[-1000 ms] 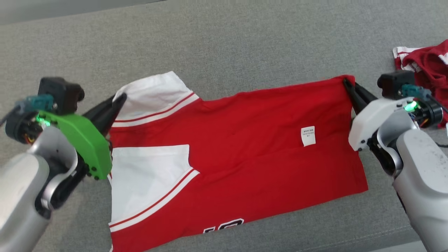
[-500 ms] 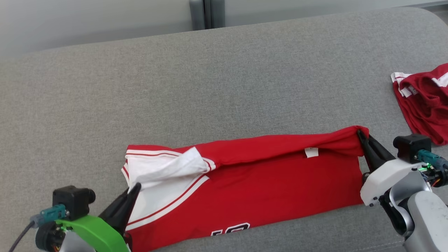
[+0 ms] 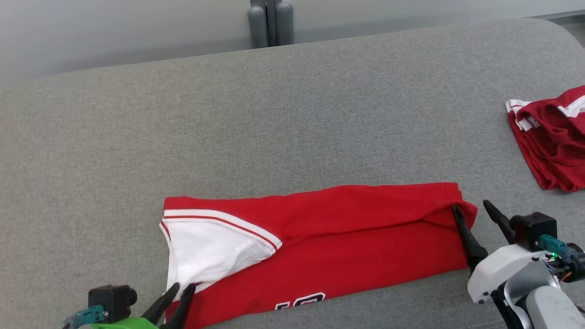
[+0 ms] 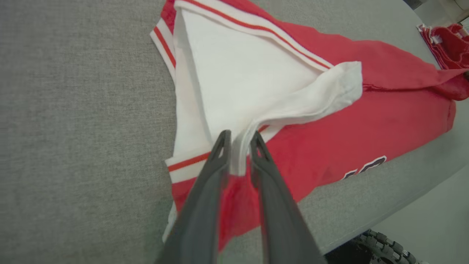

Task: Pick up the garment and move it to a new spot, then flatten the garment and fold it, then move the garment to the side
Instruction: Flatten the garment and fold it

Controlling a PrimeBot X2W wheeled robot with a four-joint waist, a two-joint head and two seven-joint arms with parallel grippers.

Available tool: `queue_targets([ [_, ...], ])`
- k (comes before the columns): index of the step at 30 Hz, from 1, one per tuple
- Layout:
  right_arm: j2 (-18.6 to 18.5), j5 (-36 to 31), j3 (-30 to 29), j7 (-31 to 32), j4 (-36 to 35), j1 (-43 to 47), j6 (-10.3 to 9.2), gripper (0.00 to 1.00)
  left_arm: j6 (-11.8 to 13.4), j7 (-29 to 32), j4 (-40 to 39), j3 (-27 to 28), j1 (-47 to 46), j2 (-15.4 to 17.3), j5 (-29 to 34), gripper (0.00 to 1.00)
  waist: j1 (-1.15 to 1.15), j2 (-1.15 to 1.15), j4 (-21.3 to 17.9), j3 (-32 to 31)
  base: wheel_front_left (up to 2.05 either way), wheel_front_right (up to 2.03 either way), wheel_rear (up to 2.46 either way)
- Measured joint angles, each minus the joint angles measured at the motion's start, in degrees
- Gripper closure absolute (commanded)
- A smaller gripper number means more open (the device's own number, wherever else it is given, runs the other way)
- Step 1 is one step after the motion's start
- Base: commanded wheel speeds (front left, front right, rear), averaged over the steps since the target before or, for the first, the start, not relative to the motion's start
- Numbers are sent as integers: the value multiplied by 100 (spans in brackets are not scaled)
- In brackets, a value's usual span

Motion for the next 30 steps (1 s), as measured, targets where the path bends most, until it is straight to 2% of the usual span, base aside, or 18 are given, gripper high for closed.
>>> queue_targets([
  [10, 138, -87, -703, -240, -55, 437, 0, 0, 169, -833, 444, 423, 194, -156, -27, 0, 0, 0, -43, -117, 0, 0, 0],
  [20, 377, -83, -812, -121, -491, 128, 0, 0, 399, -1152, 379, 583, -147, -599, 564, 0, 0, 0, 26, -230, 0, 0, 0],
  [30, 530, -416, -697, -15, 390, -206, 0, 0, 445, -1195, 436, 583, -309, -853, 813, 0, 0, 0, 192, -229, 0, 0, 0],
])
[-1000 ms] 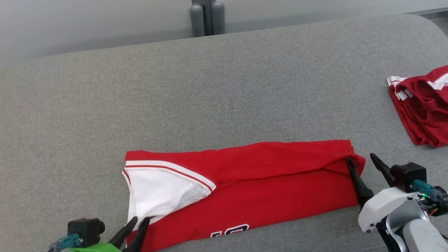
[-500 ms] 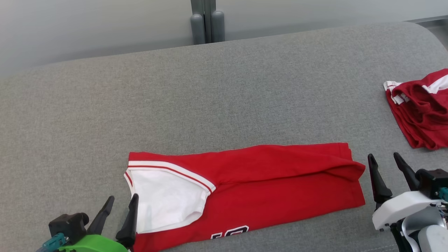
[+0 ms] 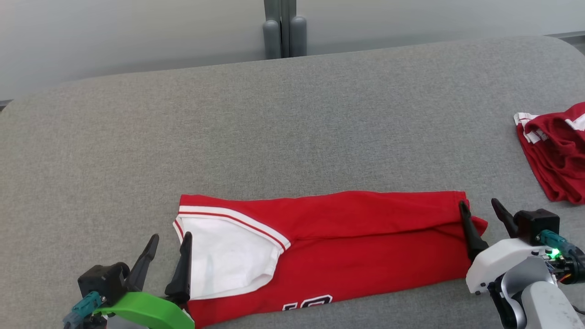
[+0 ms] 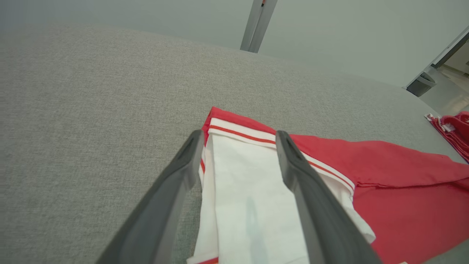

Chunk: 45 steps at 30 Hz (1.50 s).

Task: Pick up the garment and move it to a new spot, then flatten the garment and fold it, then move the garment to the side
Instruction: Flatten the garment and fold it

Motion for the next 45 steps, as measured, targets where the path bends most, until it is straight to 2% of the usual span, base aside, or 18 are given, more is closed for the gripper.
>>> queue_targets([
  [17, 185, -444, 129, -269, 1352, -125, 0, 0, 3, -7, 26, 19, 3, -77, 111, 0, 0, 0, -1, 84, 0, 0, 0],
  [18, 190, -460, 155, -283, 1438, -161, 0, 13, 2, -7, 32, 11, 2, -83, 114, 0, 0, 0, 5, 83, 0, 0, 0],
  [19, 194, -467, 177, -303, 1492, -186, 0, 45, 2, -7, 37, 8, 2, -87, 119, 0, 0, 0, 11, 81, 0, 0, 0],
  [20, 207, -466, 203, -318, 1560, -215, -2, 71, 2, -7, 43, 7, 2, -89, 119, 0, 0, 0, 16, 79, 0, 0, 0],
  [21, 211, -465, 226, -320, 1617, -240, -3, 82, 2, -7, 48, 8, 2, -89, 119, 0, 0, 0, 20, 74, 0, 0, 0],
  [22, 215, -464, 247, -341, 1672, -270, -3, 100, 2, -7, 54, 10, 2, -89, 119, 0, 0, 0, 22, 68, 0, 0, 0],
  [30, 132, -417, 110, -442, 1819, -397, 10, 100, 8, -8, 22, -5, 11, -129, 154, 0, 0, 0, -13, -36, 0, 0, 0],
  [40, -563, -183, -1120, -84, 1334, -307, 3, 100, 8, -24, 34, -48, 93, -177, 269, 0, 0, 0, -133, -313, 0, 0, 0],
  [43, -515, -75, -1304, 99, 1122, -252, 3, 100, 8, -24, 57, -23, 117, -203, 330, 0, 0, 0, -174, -381, 0, 0, 0],
  [45, -347, 119, -1283, 261, 936, -207, 3, 100, 7, -25, 86, -11, 157, -240, 366, 0, 0, 0, -200, -419, 0, 0, 0],
])
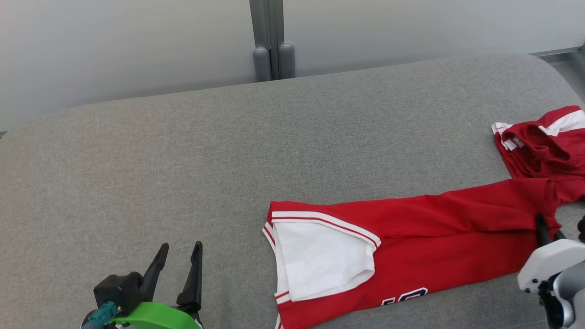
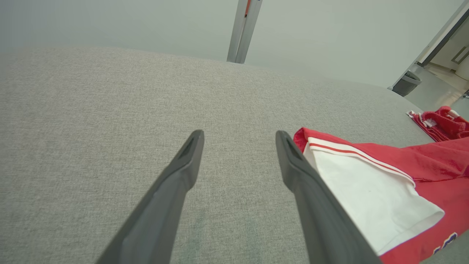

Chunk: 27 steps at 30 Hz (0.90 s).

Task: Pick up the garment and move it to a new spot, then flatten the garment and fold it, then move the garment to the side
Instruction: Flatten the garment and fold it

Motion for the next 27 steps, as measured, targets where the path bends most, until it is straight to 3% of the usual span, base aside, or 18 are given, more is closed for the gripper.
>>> queue_targets([
  [9, 568, 962, 1174, 597, -956, 267, -1, 100, -77, -7, 114, 60, 12, -123, 83, 0, 0, 0, -5, -74, 0, 0, 0],
  [16, 734, 1758, 2417, 820, -1597, 359, -1, 100, -127, -8, 155, 134, 14, -149, 125, 0, 0, 0, 76, -75, 0, 0, 0],
  [20, 731, 2452, 3201, 695, -1629, 359, -2, 100, -152, -8, 174, 145, 13, -182, 137, 0, 0, 0, 157, -68, 0, 0, 0],
  [27, 737, 3041, 4377, 241, -1120, -71, -4, 100, -224, -8, 264, 140, -1, -290, 168, 0, 0, 0, 306, -49, 0, 0, 0],
])
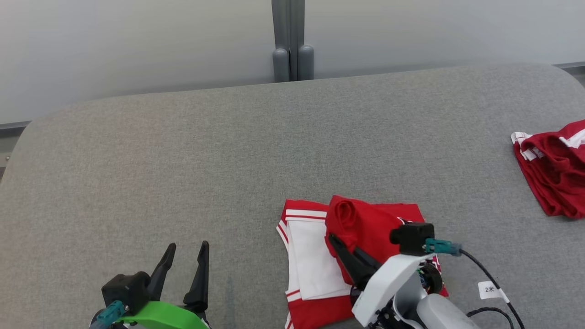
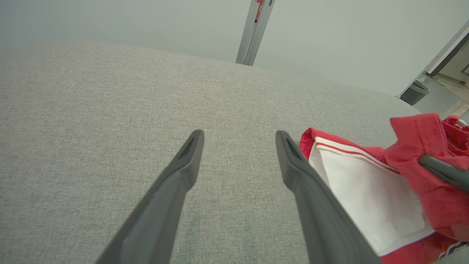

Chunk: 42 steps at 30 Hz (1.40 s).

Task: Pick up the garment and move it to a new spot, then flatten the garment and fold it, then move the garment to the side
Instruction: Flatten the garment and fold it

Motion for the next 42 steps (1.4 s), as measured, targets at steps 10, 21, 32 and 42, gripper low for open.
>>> queue_targets([
  [10, 0, 500, 938, -421, 1101, -636, 0, 94, -86, 0, 116, 4, -81, -112, 29, 0, 0, 0, 191, 1, 0, 0, 0],
  [21, 3, 1213, 1779, -834, 1448, -1170, 0, 0, -131, 0, 176, 34, -93, -186, 96, 0, 0, 0, 191, 41, 0, 0, 0],
  [32, -12, -740, 258, -1602, 2078, -1590, 0, 0, -231, 0, 197, 43, -222, -501, 513, 0, 0, 0, 54, 19, 0, 0, 0],
  [42, -37, -3125, -2083, -1610, 689, -471, 0, 0, -426, -1, 314, 616, -218, -1026, 1122, 0, 0, 0, -86, -171, 0, 0, 0],
])
